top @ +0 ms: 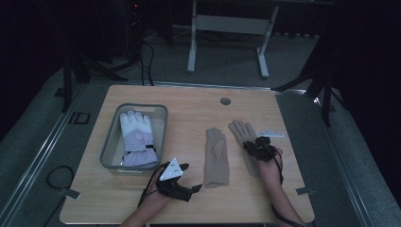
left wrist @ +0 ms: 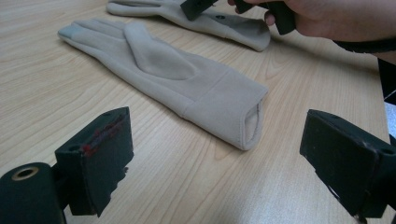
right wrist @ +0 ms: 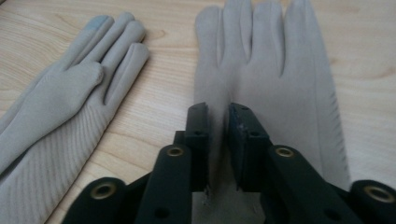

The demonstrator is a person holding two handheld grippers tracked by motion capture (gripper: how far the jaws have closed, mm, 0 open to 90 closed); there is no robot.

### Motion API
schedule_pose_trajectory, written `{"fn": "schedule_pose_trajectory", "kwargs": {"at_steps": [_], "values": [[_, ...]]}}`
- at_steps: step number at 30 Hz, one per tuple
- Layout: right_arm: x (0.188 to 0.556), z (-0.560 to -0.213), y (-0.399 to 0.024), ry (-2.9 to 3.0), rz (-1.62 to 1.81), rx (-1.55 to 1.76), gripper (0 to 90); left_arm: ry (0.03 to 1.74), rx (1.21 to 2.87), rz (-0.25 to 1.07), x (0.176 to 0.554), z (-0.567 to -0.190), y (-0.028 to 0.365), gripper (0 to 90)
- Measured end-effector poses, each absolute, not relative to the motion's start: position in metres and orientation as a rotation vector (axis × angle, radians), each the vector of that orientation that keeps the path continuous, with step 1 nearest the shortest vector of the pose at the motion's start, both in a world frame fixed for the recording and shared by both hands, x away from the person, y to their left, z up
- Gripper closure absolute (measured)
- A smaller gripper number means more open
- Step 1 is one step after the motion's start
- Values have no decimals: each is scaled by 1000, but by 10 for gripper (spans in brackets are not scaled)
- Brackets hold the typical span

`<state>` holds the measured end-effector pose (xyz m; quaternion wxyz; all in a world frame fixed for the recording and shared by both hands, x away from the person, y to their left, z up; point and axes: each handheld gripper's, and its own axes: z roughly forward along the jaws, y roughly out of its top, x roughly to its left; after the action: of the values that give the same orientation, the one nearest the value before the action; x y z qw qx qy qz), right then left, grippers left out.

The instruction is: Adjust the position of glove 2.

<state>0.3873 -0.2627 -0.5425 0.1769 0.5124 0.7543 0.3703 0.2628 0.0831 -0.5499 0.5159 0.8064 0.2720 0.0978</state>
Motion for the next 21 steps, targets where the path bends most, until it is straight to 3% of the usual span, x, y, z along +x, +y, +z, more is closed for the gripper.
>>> {"fn": "schedule_pose_trajectory", "kwargs": {"at_steps": [9,21], "values": [[392,-533,-292,2163,1034,1316,569,653,1933,234,263,-550,84,97],[401,-551,-303,2260,1027,1301,546,654,1939,223,263,-552,83,98]]}}
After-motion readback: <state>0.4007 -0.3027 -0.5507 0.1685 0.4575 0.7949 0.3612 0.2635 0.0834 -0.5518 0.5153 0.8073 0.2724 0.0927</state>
